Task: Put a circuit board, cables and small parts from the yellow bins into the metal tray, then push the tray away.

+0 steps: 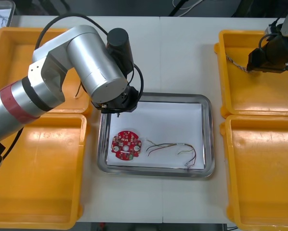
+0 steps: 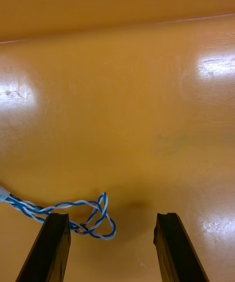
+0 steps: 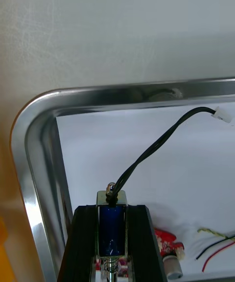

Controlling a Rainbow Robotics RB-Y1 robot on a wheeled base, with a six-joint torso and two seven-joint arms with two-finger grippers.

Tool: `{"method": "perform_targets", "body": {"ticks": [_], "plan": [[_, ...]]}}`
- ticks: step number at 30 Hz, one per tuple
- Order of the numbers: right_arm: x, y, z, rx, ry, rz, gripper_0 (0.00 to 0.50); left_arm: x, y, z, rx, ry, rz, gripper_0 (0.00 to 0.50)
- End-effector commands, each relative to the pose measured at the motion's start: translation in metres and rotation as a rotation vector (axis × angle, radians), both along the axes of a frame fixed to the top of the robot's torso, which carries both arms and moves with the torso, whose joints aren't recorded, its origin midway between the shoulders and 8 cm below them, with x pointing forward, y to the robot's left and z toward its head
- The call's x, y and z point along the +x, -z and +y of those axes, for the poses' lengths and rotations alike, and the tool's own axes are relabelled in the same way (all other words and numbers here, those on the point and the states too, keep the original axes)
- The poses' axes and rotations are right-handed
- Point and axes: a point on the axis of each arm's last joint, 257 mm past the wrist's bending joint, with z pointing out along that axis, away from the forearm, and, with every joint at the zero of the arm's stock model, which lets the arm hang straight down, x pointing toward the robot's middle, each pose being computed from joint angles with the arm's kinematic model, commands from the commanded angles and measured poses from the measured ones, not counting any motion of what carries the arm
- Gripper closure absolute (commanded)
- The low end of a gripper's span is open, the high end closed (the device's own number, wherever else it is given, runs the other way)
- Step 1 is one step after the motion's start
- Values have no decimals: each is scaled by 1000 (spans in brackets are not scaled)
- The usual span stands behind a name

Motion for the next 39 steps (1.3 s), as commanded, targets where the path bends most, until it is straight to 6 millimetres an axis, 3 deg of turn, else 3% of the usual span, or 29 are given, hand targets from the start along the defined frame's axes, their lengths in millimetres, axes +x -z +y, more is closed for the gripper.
{"method": "perform_targets", "body": {"ticks": [1, 8, 16, 18, 20, 25, 27, 28, 30, 31, 32, 33, 35, 37, 39], "plan": [[16, -27, 14, -22, -45, -54, 0, 7, 24, -9, -27, -42, -7, 500], [15, -18, 13, -6, -40, -58, 0, 12, 41, -8, -16, -42, -9, 500], [12, -7, 12, -2, -36, -48, 0, 9, 46, -10, -16, -42, -5, 495], [12, -4, 11, 2, -34, -49, 0, 8, 47, -10, -22, -48, -1, 465], [10, 0, 9, 2, -31, -47, 1, 7, 48, -10, -27, -55, 3, 349], [9, 4, 8, 5, -26, -43, 30, 9, 47, -12, -36, -62, -2, 265], [6, 9, 6, 4, -25, -34, 44, 10, 46, -12, -40, -65, -6, 130], [7, 8, 5, 3, -25, -38, 63, 10, 46, -12, -40, -65, -7, 2], [5, 11, 5, 6, -22, -34, 113, 11, 42, -14, -42, -63, -21, 0], [6, 11, 6, 6, -22, -35, 173, 10, 43, -15, -45, -64, -20, 0], [5, 11, 5, 7, -21, -34, 199, 10, 43, -15, -44, -64, -21, 0], [6, 10, 5, 8, -18, -36, 317, 10, 41, -16, -49, -65, -26, 0], [6, 11, 6, 8, -20, -35, 462, 10, 40, -17, -51, -65, -29, 0], [6, 11, 6, 10, -19, -34, 500, 9, 39, -20, -57, -64, -31, 0], [6, 11, 6, 9, -19, -34, 500, 8, 37, -21, -60, -64, -32, 0]]}}
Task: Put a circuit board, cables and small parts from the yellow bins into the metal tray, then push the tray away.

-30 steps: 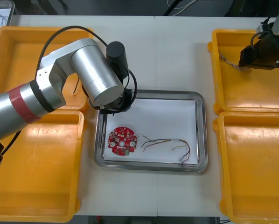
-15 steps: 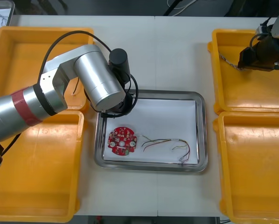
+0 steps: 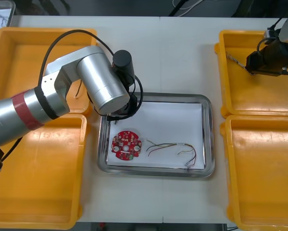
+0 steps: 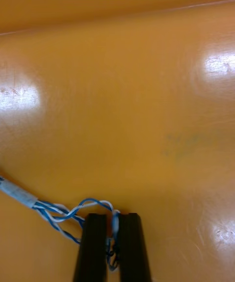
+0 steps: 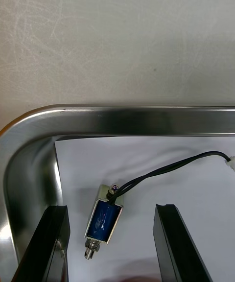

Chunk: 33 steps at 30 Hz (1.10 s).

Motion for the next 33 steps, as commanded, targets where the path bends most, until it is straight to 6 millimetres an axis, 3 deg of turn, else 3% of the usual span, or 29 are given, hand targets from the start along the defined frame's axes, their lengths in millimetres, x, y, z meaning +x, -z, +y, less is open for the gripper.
{"method": "perform_targets", "body": {"ticks": [1, 5, 14, 25, 33], "plan": [[3, -1, 2, -15, -23, -11, 500, -11, -2, -27, -49, 13, -11, 0], [1, -7, 0, -14, -22, -3, 500, -12, -5, -29, -50, 14, -17, 0], [-19, -42, -15, -19, -36, 61, 500, -10, -29, -17, -10, 7, -9, 0], [-44, -74, -47, -43, -15, 109, 500, -7, -90, 9, -22, 20, 34, 0], [-64, -76, -75, -75, -4, 117, 500, -5, -122, 39, 23, 42, 42, 0]]}}
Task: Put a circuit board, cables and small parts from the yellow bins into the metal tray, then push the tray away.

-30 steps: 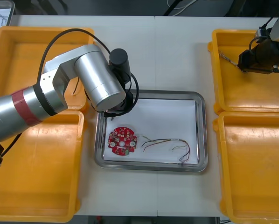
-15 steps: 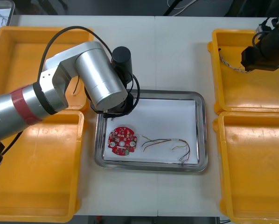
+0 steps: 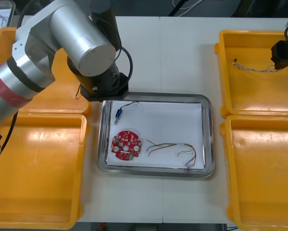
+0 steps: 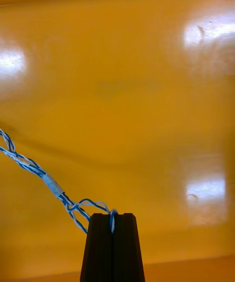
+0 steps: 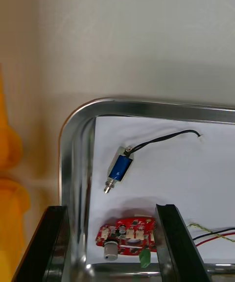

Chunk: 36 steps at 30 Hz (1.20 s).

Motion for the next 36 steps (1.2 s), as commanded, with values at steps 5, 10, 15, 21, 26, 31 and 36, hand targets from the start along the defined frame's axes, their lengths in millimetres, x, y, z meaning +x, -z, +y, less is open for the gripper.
{"method": "perform_targets", "body": {"ticks": [5, 10, 15, 21, 26, 31, 36], "plan": [[-25, -16, -48, -58, 10, -24, 500, 12, -70, 35, 55, 107, -65, 0], [-29, -10, -53, -52, 14, -31, 500, 18, -81, 56, 96, 122, -82, 0], [-30, -5, -57, -58, 20, -36, 500, 23, -92, 78, 100, 136, -82, 0], [-30, -4, -60, -65, 22, -36, 218, 32, -115, 99, 75, 177, -78, 0], [-30, -5, -59, -63, 23, -38, 0, 45, -124, 114, 79, 209, -79, 0], [-30, -5, -59, -57, 28, -41, 0, 61, -124, 116, 19, 221, -102, 0], [-30, -9, -60, -53, 29, -46, 0, 68, -121, 120, 3, 250, -104, 0]]}}
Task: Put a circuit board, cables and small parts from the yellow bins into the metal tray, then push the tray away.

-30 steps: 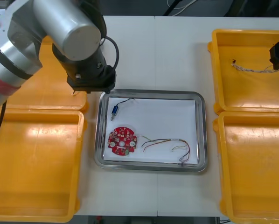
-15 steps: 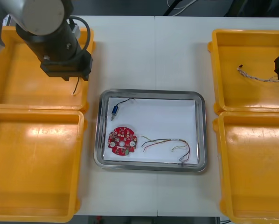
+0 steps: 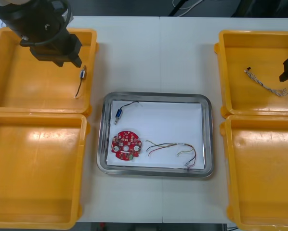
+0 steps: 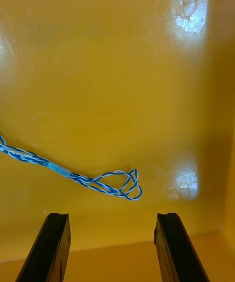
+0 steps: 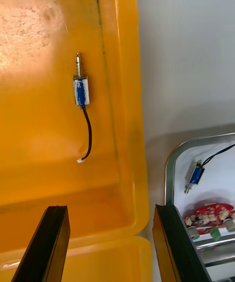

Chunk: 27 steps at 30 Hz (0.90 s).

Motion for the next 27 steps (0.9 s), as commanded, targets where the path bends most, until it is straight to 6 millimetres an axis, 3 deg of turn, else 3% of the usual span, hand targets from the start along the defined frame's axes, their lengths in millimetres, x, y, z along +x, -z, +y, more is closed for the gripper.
{"method": "perform_targets", "body": {"ticks": [1, 6, 13, 27], "plan": [[4, -37, -24, -23, 9, -73, 0, 17, -40, 17, 16, 61, -87, 0], [8, -45, -21, -32, -11, -82, 0, 17, -35, 24, 24, 79, -73, 0], [7, -58, -16, -115, -180, -57, 0, 19, -20, 42, 21, 85, -29, 0], [10, -68, 3, -241, -445, 10, 0, 26, 26, 41, 6, 87, -32, 0]]}}
